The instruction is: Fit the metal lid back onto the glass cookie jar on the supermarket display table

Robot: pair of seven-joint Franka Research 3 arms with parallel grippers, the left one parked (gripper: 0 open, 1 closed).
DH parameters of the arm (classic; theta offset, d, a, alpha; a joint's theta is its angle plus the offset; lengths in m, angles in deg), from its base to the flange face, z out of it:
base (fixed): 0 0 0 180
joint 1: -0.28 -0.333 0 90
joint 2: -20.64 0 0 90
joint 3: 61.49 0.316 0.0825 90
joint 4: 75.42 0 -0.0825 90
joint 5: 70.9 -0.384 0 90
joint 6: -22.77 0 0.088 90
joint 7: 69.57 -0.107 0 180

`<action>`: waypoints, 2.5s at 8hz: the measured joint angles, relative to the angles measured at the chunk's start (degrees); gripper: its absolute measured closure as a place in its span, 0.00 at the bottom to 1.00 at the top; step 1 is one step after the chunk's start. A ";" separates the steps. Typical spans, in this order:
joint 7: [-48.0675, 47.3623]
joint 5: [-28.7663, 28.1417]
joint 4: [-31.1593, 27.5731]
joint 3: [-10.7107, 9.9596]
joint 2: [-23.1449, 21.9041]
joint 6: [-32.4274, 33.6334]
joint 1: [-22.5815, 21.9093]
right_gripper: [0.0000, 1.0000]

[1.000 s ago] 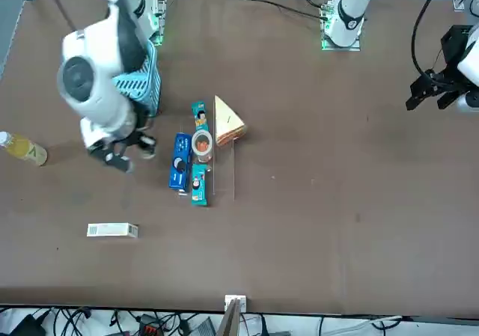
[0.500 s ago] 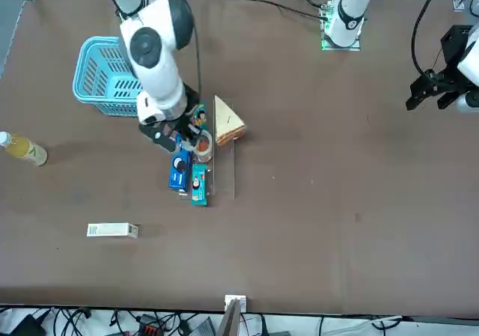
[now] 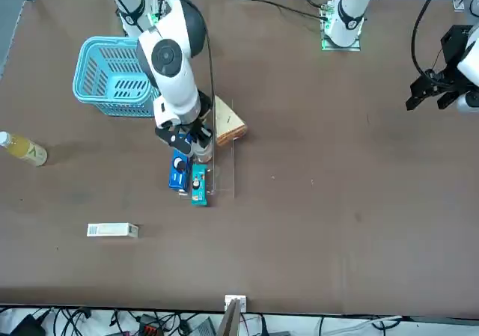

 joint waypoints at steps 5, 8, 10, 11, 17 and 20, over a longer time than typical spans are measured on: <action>0.00 0.04 -0.46 0.01 0.57 0.01 -0.98 0.74; 0.00 0.06 -0.62 -0.11 0.59 0.01 -1.02 0.74; 0.00 0.12 -0.62 -0.30 0.59 -0.18 -1.00 0.74; 0.00 0.15 -0.63 -0.32 0.62 -0.33 -1.00 0.74; 0.00 0.22 -0.72 -0.34 1.19 -0.60 -1.02 0.74; 0.00 0.40 -0.72 -0.34 1.37 -0.80 -1.06 0.74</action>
